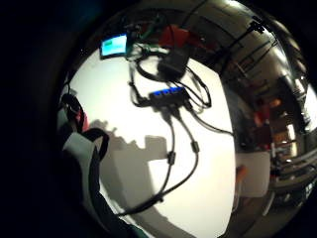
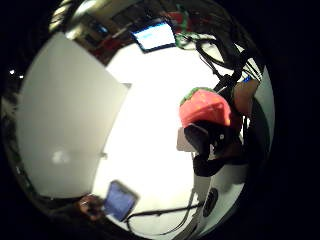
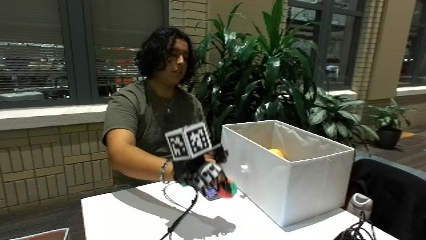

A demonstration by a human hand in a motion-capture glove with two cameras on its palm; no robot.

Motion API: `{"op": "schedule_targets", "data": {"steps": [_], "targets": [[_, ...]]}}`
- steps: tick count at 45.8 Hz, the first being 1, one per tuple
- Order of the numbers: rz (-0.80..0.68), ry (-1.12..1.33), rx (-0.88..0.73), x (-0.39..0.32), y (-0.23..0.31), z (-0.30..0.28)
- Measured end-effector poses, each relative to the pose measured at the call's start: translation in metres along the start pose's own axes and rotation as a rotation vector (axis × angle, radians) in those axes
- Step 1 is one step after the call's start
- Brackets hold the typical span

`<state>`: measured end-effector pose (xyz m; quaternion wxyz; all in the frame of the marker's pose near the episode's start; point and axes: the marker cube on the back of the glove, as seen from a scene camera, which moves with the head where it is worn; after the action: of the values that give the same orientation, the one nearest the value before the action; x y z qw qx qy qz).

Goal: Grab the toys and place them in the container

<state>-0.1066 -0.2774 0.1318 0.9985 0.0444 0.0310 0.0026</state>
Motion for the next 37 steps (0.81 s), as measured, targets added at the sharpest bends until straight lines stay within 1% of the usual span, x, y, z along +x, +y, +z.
{"op": "schedule_targets", "data": {"steps": [9,13,17,23,28,30,34,37], "targets": [[-0.248,-0.084,0.269,-0.084,0.016,-0.146],[-0.317,-0.116,0.334,-0.122,0.015,-0.208],[-0.456,-0.137,0.377,-0.168,0.019,-0.249],[-0.563,-0.150,0.372,-0.224,-0.001,-0.271],[-0.599,-0.224,0.313,-0.270,-0.018,-0.270],[-0.578,-0.227,0.293,-0.281,-0.029,-0.264],[-0.461,-0.266,0.234,-0.298,-0.053,-0.249],[-0.490,-0.271,0.202,-0.305,-0.062,-0.236]]}}
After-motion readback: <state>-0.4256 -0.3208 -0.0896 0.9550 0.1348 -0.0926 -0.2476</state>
